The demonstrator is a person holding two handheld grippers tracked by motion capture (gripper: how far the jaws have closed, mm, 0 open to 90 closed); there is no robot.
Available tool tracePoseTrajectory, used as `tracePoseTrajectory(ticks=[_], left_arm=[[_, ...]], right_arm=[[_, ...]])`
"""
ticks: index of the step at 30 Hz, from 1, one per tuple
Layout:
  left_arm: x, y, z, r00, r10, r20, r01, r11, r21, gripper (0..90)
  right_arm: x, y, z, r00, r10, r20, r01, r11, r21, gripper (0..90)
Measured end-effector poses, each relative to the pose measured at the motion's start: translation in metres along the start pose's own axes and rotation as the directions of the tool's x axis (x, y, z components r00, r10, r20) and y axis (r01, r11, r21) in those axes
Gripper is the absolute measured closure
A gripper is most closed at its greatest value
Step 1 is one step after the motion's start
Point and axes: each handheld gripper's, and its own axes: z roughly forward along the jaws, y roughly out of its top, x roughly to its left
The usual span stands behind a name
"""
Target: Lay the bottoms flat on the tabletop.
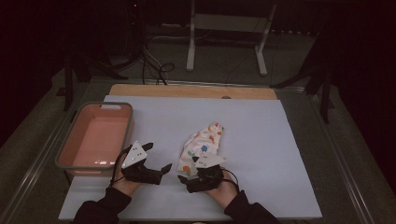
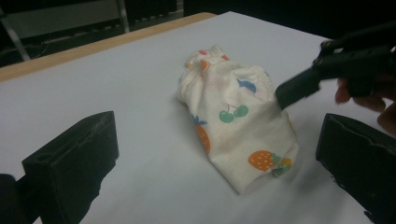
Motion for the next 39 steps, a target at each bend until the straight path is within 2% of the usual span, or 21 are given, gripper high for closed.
tracePoseTrajectory(ticks=[1,4,5,6,11,13,18,20,22,24,27,32,33,34,35,39], left_arm=[[0.000,0.000,0.000,1.0000,-0.003,0.001,0.003,1.0000,-0.003,0.6],[0.001,-0.001,-0.001,1.0000,-0.008,-0.004,0.008,1.0000,0.002,0.6],[0.001,-0.001,-0.001,1.0000,-0.008,-0.004,0.008,1.0000,0.002,0.5],[0.001,-0.001,-0.001,0.9999,-0.016,0.000,0.016,0.9999,0.004,0.5],[0.001,-0.002,0.000,0.9999,-0.012,-0.002,0.012,0.9998,0.013,0.5],[0.002,-0.001,0.000,0.9999,-0.014,-0.002,0.014,0.9998,0.013,0.6],[0.003,-0.001,-0.001,0.9998,-0.017,-0.005,0.017,0.9998,0.009,0.5],[0.003,-0.001,-0.001,0.9998,-0.018,-0.005,0.018,0.9998,0.011,0.5],[0.003,-0.001,-0.001,0.9999,-0.015,-0.004,0.015,0.9998,0.011,0.6],[0.003,-0.001,-0.001,0.9999,-0.015,-0.004,0.015,0.9998,0.010,0.6],[0.003,0.000,-0.001,0.9999,-0.016,-0.004,0.016,0.9998,0.013,0.6],[0.002,0.001,-0.001,0.9999,-0.013,0.002,0.013,0.9999,0.010,0.6],[0.002,0.001,-0.002,1.0000,-0.009,-0.002,0.009,0.9999,0.010,0.5],[0.002,0.001,-0.002,0.9999,-0.013,0.000,0.013,0.9999,0.010,0.5],[0.002,0.001,-0.002,0.9999,-0.014,0.002,0.014,0.9999,0.010,0.5],[0.001,0.001,-0.001,0.9999,-0.012,0.007,0.012,0.9999,0.012,0.6]], right_arm=[[0.003,0.001,0.006,0.9999,0.014,-0.006,-0.014,1.000,0.019,23.8],[0.009,0.000,0.018,1.0000,0.008,-0.004,-0.007,0.999,0.052,36.0],[0.009,0.000,0.018,1.0000,0.008,-0.004,-0.007,0.999,0.052,36.0],[0.008,-0.001,0.020,0.9998,0.001,0.021,-0.002,0.998,0.066,38.3],[0.009,-0.003,0.035,0.9985,-0.023,0.049,0.018,0.994,0.112,48.7],[0.010,-0.003,0.040,0.9962,-0.036,0.079,0.026,0.991,0.134,52.1],[0.010,-0.007,0.046,0.9894,-0.057,0.133,0.034,0.985,0.171,61.4],[0.010,-0.006,0.047,0.9888,-0.064,0.135,0.039,0.983,0.177,65.8],[0.012,-0.005,0.047,0.9874,-0.074,0.140,0.046,0.981,0.189,79.3],[0.012,-0.005,0.046,0.9823,-0.113,0.149,0.080,0.974,0.212,88.8],[0.013,-0.005,0.043,0.9842,-0.114,0.136,0.083,0.974,0.212,90.0],[0.013,-0.006,0.031,0.9878,-0.130,0.086,0.110,0.972,0.210,90.0],[0.017,-0.007,0.029,0.9935,-0.077,0.084,0.058,0.976,0.211,90.0],[0.017,-0.008,0.026,0.9943,-0.074,0.077,0.056,0.975,0.216,90.0],[0.015,-0.011,0.023,0.9916,-0.112,0.065,0.095,0.970,0.224,90.0],[0.014,-0.016,0.010,0.9937,-0.101,0.047,0.087,0.967,0.239,90.0]])
